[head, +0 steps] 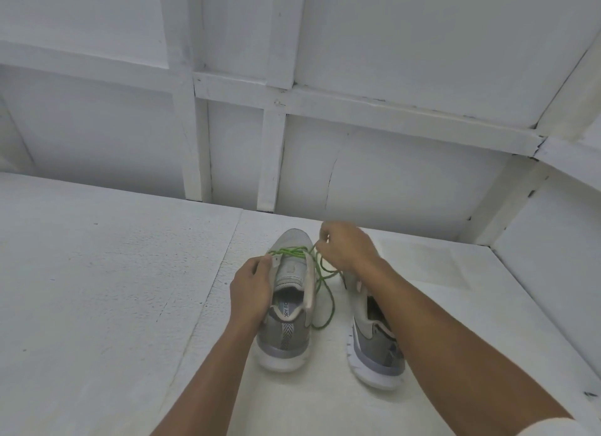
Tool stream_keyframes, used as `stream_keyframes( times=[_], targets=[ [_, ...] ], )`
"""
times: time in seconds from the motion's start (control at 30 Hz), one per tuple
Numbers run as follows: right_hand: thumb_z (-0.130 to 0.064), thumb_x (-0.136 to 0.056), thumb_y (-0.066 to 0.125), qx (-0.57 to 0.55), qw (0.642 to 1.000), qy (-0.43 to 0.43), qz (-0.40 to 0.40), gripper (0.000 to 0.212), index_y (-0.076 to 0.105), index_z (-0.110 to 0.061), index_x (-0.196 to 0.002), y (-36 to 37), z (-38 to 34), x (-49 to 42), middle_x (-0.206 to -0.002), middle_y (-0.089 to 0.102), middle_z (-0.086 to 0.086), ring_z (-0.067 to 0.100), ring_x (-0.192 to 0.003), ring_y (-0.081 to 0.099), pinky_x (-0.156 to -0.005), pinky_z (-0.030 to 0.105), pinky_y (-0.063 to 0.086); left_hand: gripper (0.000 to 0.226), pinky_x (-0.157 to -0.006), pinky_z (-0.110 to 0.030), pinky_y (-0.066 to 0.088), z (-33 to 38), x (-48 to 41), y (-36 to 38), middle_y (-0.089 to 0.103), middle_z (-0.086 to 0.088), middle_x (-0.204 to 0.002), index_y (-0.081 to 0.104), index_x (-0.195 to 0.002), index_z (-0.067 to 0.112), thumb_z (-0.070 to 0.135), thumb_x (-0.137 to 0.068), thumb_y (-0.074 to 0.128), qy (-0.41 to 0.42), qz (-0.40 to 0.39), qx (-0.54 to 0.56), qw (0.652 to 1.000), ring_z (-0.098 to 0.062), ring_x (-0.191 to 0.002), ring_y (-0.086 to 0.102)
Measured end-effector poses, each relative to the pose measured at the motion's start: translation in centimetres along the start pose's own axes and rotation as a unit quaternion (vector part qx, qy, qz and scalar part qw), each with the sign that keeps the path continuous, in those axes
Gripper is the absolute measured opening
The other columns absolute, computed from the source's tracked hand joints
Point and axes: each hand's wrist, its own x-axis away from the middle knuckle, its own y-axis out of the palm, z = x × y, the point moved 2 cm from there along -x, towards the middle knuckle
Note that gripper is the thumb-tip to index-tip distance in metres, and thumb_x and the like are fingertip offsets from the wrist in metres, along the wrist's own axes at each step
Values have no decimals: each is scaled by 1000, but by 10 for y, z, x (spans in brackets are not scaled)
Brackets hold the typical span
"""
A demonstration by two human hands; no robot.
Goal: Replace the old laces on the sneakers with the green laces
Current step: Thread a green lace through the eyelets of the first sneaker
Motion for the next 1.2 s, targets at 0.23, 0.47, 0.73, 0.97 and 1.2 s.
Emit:
stream_keyframes(
  times=[0.23, 0.47, 0.73, 0.97, 1.2],
  targets=[
    [-20, -86, 50, -329, 929, 134, 106, 14, 54, -10, -77, -50, 13, -4, -71, 50, 0, 18, -64, 42, -54, 28, 32, 20, -81, -31, 40, 0, 0, 1, 62, 14, -89, 65, -98, 22, 33, -98, 48, 3, -3, -2, 1000, -17, -94, 57],
    [-16, -84, 49, -409, 884, 183, 130, 28, 30, -18, -64, -66, 22, -3, -59, 27, -4, 17, -55, 23, -51, 29, 20, 23, -79, -30, 41, 1, 0, 1, 64, 8, -95, 66, -101, 20, 33, -98, 48, 8, -11, -15, 1000, -16, -94, 58],
    [-15, -88, 56, -396, 910, 122, 34, 14, 59, -15, -73, -71, 24, 7, -73, 57, 0, 13, -63, 48, -56, 23, 35, 31, -91, -28, 46, 42, -42, 23, 59, 8, -116, 67, -116, 22, 16, -92, 48, 87, -143, -155, 974, -12, -107, 54],
    [-10, -90, 52, -517, 847, 118, 25, 14, 55, -12, -76, -55, 9, 16, -66, 51, 0, 14, -62, 47, -60, 29, 36, 41, -99, -28, 44, 66, -75, 69, 66, 4, -120, 73, -108, 20, 2, -86, 44, 154, -335, -447, 815, -18, -114, 57],
    [-18, -90, 46, -430, 891, 143, -14, 17, 52, -13, -75, -29, 6, 37, -70, 55, 0, 15, -71, 62, -59, 25, 41, 30, -86, -35, 52, 75, -81, 78, 67, -6, -113, 68, -114, 13, 31, -94, 54, 195, -391, -612, 660, -25, -96, 61]
  ],
)
